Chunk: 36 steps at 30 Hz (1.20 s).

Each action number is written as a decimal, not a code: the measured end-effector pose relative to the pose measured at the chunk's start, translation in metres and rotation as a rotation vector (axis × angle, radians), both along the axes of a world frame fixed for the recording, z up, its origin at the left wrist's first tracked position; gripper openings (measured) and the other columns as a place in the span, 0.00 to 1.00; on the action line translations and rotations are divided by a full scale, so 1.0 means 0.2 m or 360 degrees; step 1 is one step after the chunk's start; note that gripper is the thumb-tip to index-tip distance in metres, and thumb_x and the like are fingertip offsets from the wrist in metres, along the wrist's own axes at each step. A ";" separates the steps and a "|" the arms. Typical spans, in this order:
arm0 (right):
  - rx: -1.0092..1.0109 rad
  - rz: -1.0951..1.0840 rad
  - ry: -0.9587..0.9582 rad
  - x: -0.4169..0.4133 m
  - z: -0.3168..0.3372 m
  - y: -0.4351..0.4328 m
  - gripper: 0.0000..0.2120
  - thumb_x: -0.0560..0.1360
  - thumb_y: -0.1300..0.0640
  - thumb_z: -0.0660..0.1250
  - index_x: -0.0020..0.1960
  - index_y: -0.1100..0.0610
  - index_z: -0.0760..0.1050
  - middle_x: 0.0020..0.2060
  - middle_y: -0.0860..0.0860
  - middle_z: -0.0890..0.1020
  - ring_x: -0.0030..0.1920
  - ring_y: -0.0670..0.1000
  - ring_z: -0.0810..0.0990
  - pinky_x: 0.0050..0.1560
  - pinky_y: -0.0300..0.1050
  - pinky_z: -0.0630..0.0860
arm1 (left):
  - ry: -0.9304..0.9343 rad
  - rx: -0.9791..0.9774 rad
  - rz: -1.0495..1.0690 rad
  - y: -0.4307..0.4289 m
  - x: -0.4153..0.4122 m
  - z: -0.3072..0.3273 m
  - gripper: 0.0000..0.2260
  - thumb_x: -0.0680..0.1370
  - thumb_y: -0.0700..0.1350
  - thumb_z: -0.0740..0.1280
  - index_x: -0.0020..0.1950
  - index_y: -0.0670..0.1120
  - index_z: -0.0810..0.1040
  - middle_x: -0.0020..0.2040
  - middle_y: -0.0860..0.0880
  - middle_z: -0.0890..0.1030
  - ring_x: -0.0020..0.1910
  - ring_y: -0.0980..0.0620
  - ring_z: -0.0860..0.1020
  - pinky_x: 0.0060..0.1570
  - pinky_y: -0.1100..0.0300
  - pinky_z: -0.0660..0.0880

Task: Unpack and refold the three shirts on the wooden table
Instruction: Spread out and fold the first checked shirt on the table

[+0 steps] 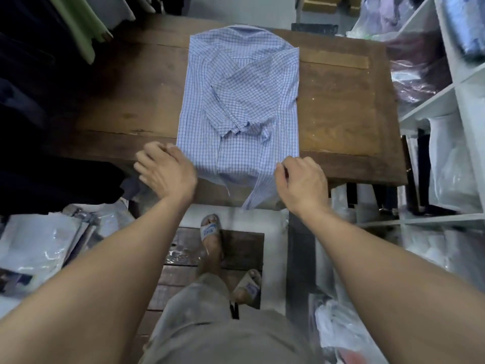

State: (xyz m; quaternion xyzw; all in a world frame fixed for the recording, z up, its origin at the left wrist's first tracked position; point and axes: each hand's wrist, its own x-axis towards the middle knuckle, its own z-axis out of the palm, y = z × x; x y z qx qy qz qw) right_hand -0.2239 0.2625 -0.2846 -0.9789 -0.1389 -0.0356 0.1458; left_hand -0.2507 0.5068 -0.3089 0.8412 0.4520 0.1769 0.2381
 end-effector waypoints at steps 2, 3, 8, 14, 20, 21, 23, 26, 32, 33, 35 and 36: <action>0.0020 -0.0024 0.0002 -0.09 -0.04 -0.03 0.17 0.81 0.52 0.60 0.35 0.56 0.70 0.32 0.52 0.76 0.36 0.55 0.72 0.37 0.47 0.60 | -0.0215 -0.0323 0.0168 -0.04 -0.08 -0.03 0.11 0.81 0.46 0.58 0.57 0.40 0.70 0.61 0.37 0.72 0.61 0.36 0.71 0.57 0.43 0.66; 0.0012 -0.0038 0.0024 -0.13 -0.06 -0.04 0.17 0.81 0.52 0.60 0.35 0.55 0.69 0.31 0.52 0.75 0.36 0.54 0.72 0.37 0.46 0.59 | -0.0275 -0.0462 0.0231 -0.06 -0.11 -0.04 0.08 0.81 0.44 0.58 0.56 0.41 0.69 0.61 0.38 0.71 0.60 0.37 0.72 0.58 0.44 0.67; -0.0024 -0.0363 0.0502 -0.24 -0.21 -0.08 0.12 0.79 0.50 0.61 0.41 0.55 0.76 0.36 0.51 0.77 0.38 0.56 0.74 0.38 0.47 0.67 | -0.0006 -0.1073 0.0056 -0.09 -0.13 -0.15 0.21 0.75 0.45 0.64 0.66 0.41 0.69 0.66 0.40 0.74 0.63 0.38 0.74 0.64 0.46 0.72; 0.0570 -0.0823 0.1267 -0.08 -0.41 -0.08 0.30 0.79 0.50 0.67 0.78 0.52 0.61 0.69 0.56 0.75 0.68 0.61 0.75 0.65 0.51 0.73 | 0.0016 -0.1328 -0.0047 -0.05 -0.05 -0.34 0.15 0.80 0.40 0.67 0.67 0.41 0.75 0.59 0.43 0.80 0.58 0.42 0.78 0.52 0.55 0.72; 0.1061 -0.0946 0.1216 -0.02 -0.53 -0.04 0.24 0.76 0.54 0.73 0.69 0.56 0.73 0.66 0.52 0.78 0.65 0.57 0.78 0.67 0.57 0.75 | -0.0024 -0.1165 -0.0146 0.02 -0.14 -0.47 0.20 0.76 0.51 0.74 0.64 0.44 0.79 0.58 0.48 0.83 0.59 0.46 0.81 0.61 0.51 0.77; 0.1112 -0.0948 0.1206 -0.03 -0.55 -0.03 0.20 0.75 0.54 0.74 0.65 0.56 0.76 0.61 0.51 0.81 0.61 0.57 0.80 0.64 0.56 0.77 | -0.0035 -0.1127 -0.0213 0.03 -0.16 -0.48 0.19 0.76 0.52 0.74 0.63 0.46 0.79 0.56 0.50 0.83 0.58 0.47 0.81 0.62 0.50 0.77; 0.1130 -0.0922 0.1187 -0.05 -0.55 -0.02 0.15 0.74 0.53 0.74 0.59 0.56 0.79 0.54 0.49 0.83 0.54 0.56 0.82 0.60 0.52 0.79 | -0.0046 -0.1078 -0.0337 0.04 -0.21 -0.48 0.18 0.75 0.55 0.73 0.62 0.48 0.78 0.53 0.51 0.83 0.56 0.48 0.81 0.60 0.48 0.78; 0.1088 -0.0834 0.1144 -0.09 -0.56 -0.02 0.11 0.75 0.55 0.74 0.56 0.54 0.77 0.51 0.48 0.81 0.52 0.52 0.79 0.52 0.46 0.78 | -0.0039 -0.1091 -0.0489 0.04 -0.26 -0.49 0.20 0.77 0.50 0.74 0.66 0.46 0.75 0.55 0.50 0.82 0.55 0.50 0.80 0.58 0.52 0.78; 0.0985 -0.0709 0.1387 -0.17 -0.65 -0.05 0.17 0.75 0.58 0.74 0.61 0.55 0.73 0.54 0.49 0.78 0.54 0.50 0.76 0.52 0.44 0.75 | 0.0260 -0.1261 -0.0520 0.00 -0.33 -0.60 0.14 0.78 0.42 0.73 0.62 0.41 0.80 0.52 0.49 0.81 0.55 0.49 0.80 0.51 0.58 0.75; 0.0952 -0.0694 0.1449 -0.19 -0.68 -0.06 0.15 0.76 0.58 0.73 0.59 0.54 0.73 0.53 0.49 0.78 0.54 0.50 0.76 0.52 0.44 0.75 | 0.0335 -0.1291 -0.0506 -0.02 -0.35 -0.65 0.13 0.78 0.43 0.73 0.61 0.40 0.81 0.51 0.48 0.81 0.56 0.48 0.80 0.52 0.57 0.76; 0.0896 -0.0670 0.1524 -0.23 -0.74 -0.08 0.12 0.77 0.58 0.72 0.58 0.54 0.74 0.53 0.49 0.79 0.54 0.50 0.77 0.52 0.44 0.76 | 0.0443 -0.1343 -0.0515 -0.03 -0.41 -0.72 0.14 0.78 0.45 0.73 0.62 0.41 0.81 0.53 0.48 0.82 0.58 0.46 0.80 0.54 0.55 0.77; 0.0889 -0.0675 0.1536 -0.25 -0.77 -0.09 0.13 0.77 0.57 0.72 0.60 0.55 0.75 0.54 0.49 0.80 0.55 0.51 0.78 0.52 0.44 0.77 | 0.0479 -0.1336 -0.0531 -0.04 -0.44 -0.75 0.15 0.78 0.46 0.73 0.63 0.42 0.81 0.54 0.48 0.82 0.58 0.46 0.80 0.53 0.55 0.77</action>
